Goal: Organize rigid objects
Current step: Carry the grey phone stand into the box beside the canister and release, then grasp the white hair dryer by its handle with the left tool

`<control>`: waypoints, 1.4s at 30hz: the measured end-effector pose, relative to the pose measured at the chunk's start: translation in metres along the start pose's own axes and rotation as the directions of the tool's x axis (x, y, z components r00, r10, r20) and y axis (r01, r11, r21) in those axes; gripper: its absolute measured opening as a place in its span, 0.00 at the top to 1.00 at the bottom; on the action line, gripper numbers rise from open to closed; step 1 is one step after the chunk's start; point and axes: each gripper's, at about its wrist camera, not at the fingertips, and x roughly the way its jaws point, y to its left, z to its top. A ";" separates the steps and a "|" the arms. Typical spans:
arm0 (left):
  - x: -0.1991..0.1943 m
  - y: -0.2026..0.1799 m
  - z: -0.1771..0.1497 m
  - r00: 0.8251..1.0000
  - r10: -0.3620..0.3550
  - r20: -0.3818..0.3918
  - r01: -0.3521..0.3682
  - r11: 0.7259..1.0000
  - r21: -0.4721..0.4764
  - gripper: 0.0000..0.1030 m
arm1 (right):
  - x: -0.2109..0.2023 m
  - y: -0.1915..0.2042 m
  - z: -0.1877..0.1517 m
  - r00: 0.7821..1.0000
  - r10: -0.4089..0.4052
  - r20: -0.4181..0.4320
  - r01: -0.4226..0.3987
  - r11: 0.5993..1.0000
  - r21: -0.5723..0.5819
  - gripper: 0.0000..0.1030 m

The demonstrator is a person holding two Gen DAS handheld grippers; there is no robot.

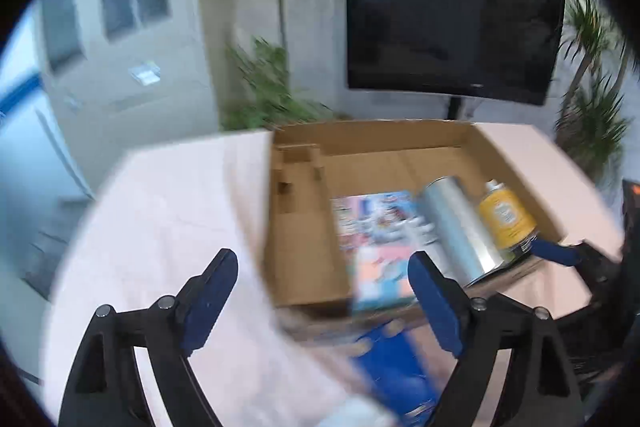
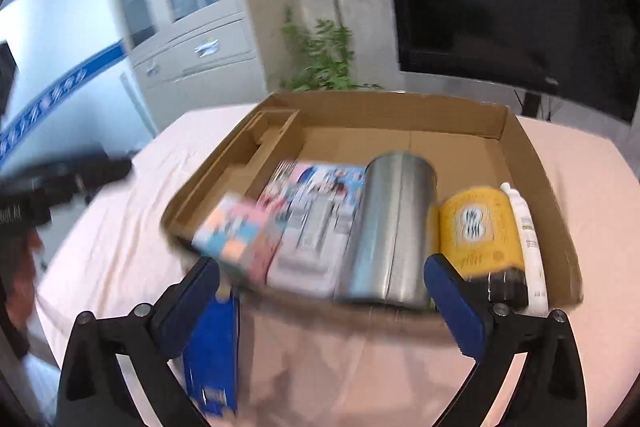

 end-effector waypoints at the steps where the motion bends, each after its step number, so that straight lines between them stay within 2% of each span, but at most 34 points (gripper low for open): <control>1: -0.003 0.000 -0.015 0.999 0.025 -0.025 -0.024 1.000 0.012 0.16 | 0.000 0.003 -0.010 0.999 0.030 -0.023 -0.030 0.999 -0.011 0.00; 2: -0.003 0.002 -0.030 0.997 0.038 -0.063 -0.037 0.999 0.007 0.16 | 0.004 0.008 -0.030 0.993 0.098 -0.071 -0.100 0.995 -0.020 0.00; 3: -0.003 0.004 -0.049 0.994 0.042 -0.101 -0.045 0.999 -0.022 0.16 | 0.006 0.011 -0.044 0.986 0.132 -0.100 -0.134 0.991 -0.017 0.00; 5: -0.008 0.010 -0.077 0.990 0.051 -0.129 -0.062 0.994 -0.087 0.15 | 0.017 0.018 -0.069 0.971 0.172 -0.163 -0.174 0.985 0.004 0.01; 6: -0.013 0.013 -0.091 0.989 0.059 -0.133 -0.075 0.990 -0.120 0.15 | 0.023 0.023 -0.078 0.964 0.181 -0.193 -0.183 0.983 0.009 0.05; 7: -0.020 0.017 -0.106 0.989 0.075 -0.128 -0.096 0.982 -0.165 0.15 | 0.028 0.028 -0.085 0.957 0.191 -0.217 -0.194 0.981 0.006 0.15; 8: -0.023 0.017 -0.113 0.989 0.087 -0.122 -0.109 0.976 -0.190 0.15 | 0.035 0.035 -0.090 0.949 0.207 -0.237 -0.213 0.977 -0.001 0.20; 11: -0.030 0.015 -0.132 0.984 0.126 -0.125 -0.154 0.958 -0.243 0.15 | 0.050 0.051 -0.093 0.945 0.191 -0.264 -0.203 0.979 -0.017 0.26; 13: -0.029 0.013 -0.141 0.981 0.111 -0.158 -0.149 0.954 -0.259 0.15 | 0.052 0.057 -0.093 0.944 0.175 -0.279 -0.185 0.983 -0.011 0.38; 15: -0.025 0.015 -0.150 0.982 0.034 -0.188 -0.091 0.949 -0.303 0.15 | 0.036 0.063 -0.097 0.957 0.163 -0.241 -0.179 0.983 -0.045 0.38; 16: -0.018 0.016 -0.156 0.977 -0.059 -0.204 -0.018 0.935 -0.354 0.15 | 0.027 0.066 -0.099 0.962 0.161 -0.219 -0.180 0.981 -0.072 0.38; 17: -0.014 0.015 -0.160 0.971 -0.111 -0.213 0.021 0.922 -0.386 0.16 | 0.010 0.069 -0.107 0.967 0.168 -0.191 -0.193 0.974 -0.118 0.38; 19: -0.002 0.011 -0.166 0.936 -0.258 -0.238 0.127 0.881 -0.457 0.17 | -0.011 0.071 -0.126 0.962 0.194 -0.190 -0.229 0.957 -0.179 0.38; 20: 0.005 0.007 -0.168 0.907 -0.352 -0.231 0.205 0.849 -0.486 0.17 | -0.016 0.071 -0.134 0.957 0.211 -0.201 -0.250 0.949 -0.192 0.38; 22: 0.014 0.001 -0.172 0.867 -0.440 -0.234 0.269 0.808 -0.524 0.24 | -0.026 0.071 -0.153 0.938 0.251 -0.241 -0.303 0.929 -0.213 0.42; 23: 0.019 -0.003 -0.174 0.853 -0.458 -0.248 0.275 0.801 -0.532 0.28 | -0.029 0.075 -0.160 0.925 0.271 -0.265 -0.331 0.919 -0.215 0.47; 25: 0.022 -0.007 -0.178 0.838 -0.478 -0.262 0.285 0.794 -0.538 0.44 | -0.030 0.081 -0.167 0.907 0.298 -0.297 -0.367 0.905 -0.213 0.70; 26: 0.023 -0.008 -0.180 0.832 -0.488 -0.264 0.287 0.786 -0.547 0.45 | -0.028 0.087 -0.169 0.890 0.325 -0.320 -0.398 0.896 -0.198 0.73; 27: 0.022 -0.008 -0.183 0.835 -0.478 -0.273 0.272 0.790 -0.550 0.46 | -0.027 0.092 -0.171 0.878 0.346 -0.331 -0.420 0.889 -0.185 0.74; 28: 0.018 -0.007 -0.185 0.848 -0.451 -0.279 0.251 0.805 -0.537 0.46 | -0.026 0.095 -0.171 0.865 0.369 -0.339 -0.442 0.881 -0.170 0.74; 29: 0.017 -0.006 -0.188 0.852 -0.442 -0.282 0.244 0.810 -0.533 0.46 | -0.026 0.101 -0.173 0.835 0.419 -0.357 -0.492 0.859 -0.143 0.74; 30: 0.014 -0.003 -0.191 0.852 -0.439 -0.284 0.240 0.810 -0.535 0.51 | -0.026 0.104 -0.173 0.823 0.441 -0.359 -0.512 0.848 -0.134 0.75; 31: 0.013 0.002 -0.195 0.848 -0.448 -0.284 0.241 0.802 -0.546 0.59 | -0.027 0.107 -0.172 0.823 0.445 -0.354 -0.516 0.845 -0.138 0.75; 33: 0.017 0.010 -0.203 0.830 -0.476 -0.289 0.239 0.774 -0.586 0.69 | -0.025 0.112 -0.173 0.838 0.415 -0.355 -0.490 0.858 -0.156 0.74; 34: 0.020 0.011 -0.210 0.816 -0.496 -0.299 0.237 0.758 -0.608 0.72 | -0.023 0.113 -0.174 0.836 0.414 -0.359 -0.489 0.860 -0.146 0.71; 35: 0.018 0.013 -0.212 0.821 -0.496 -0.283 0.242 0.752 -0.613 0.72 | -0.020 0.115 -0.174 0.836 0.407 -0.369 -0.479 0.869 -0.126 0.70; 37: 0.016 0.008 -0.212 0.826 -0.479 -0.298 0.234 0.772 -0.591 0.72 | -0.019 0.120 -0.175 0.848 0.379 -0.371 -0.455 0.879 -0.142 0.68; 39: 0.014 0.006 -0.211 0.829 -0.472 -0.300 0.232 0.778 -0.584 0.72 | -0.021 0.128 -0.178 0.861 0.347 -0.370 -0.427 0.891 -0.157 0.68; 42: 0.015 0.005 -0.211 0.827 -0.475 -0.300 0.236 0.778 -0.582 0.72 | -0.018 0.129 -0.182 0.866 0.325 -0.379 -0.396 0.910 -0.124 0.69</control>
